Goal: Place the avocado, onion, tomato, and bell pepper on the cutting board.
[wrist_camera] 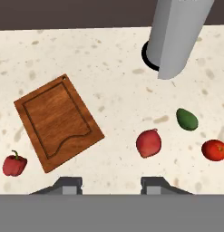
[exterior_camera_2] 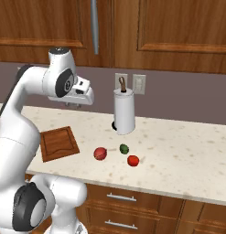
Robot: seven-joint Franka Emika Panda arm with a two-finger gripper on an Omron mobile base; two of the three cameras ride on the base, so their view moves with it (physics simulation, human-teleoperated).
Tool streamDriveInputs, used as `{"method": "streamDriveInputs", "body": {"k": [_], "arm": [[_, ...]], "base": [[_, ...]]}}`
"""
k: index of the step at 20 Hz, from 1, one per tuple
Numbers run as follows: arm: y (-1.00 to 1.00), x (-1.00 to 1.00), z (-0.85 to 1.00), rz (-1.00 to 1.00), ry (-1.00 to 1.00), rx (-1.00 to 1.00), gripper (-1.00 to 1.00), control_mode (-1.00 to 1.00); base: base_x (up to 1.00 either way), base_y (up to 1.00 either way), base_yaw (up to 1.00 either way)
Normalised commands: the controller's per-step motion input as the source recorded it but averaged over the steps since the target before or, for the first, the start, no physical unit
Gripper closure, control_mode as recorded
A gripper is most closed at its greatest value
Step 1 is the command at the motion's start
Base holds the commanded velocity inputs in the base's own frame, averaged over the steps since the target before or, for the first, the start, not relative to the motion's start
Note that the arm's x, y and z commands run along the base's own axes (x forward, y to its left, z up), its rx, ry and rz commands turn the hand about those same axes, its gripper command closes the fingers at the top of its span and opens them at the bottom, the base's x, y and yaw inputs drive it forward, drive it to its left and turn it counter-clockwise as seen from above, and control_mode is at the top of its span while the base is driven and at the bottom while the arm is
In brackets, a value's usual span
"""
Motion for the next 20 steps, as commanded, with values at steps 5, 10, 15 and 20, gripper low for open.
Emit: {"method": "streamDriveInputs", "body": {"k": [5, 10, 15, 20], "arm": [[0.12, -0.26, -0.01, 0.01, -0.03, 0.00, -1.00, -1.00], [0.65, -0.44, -0.05, 0.01, 0.00, 0.04, -1.00, -1.00], [0.79, -0.33, -0.11, 0.03, 0.01, 0.03, -1.00, -1.00], [0.80, -0.12, -0.12, 0.03, 0.04, 0.05, -1.00, -1.00]], "base": [[0.00, 0.00, 0.00], [0.00, 0.00, 0.00], [0.00, 0.00, 0.00], [0.00, 0.00, 0.00]]}}
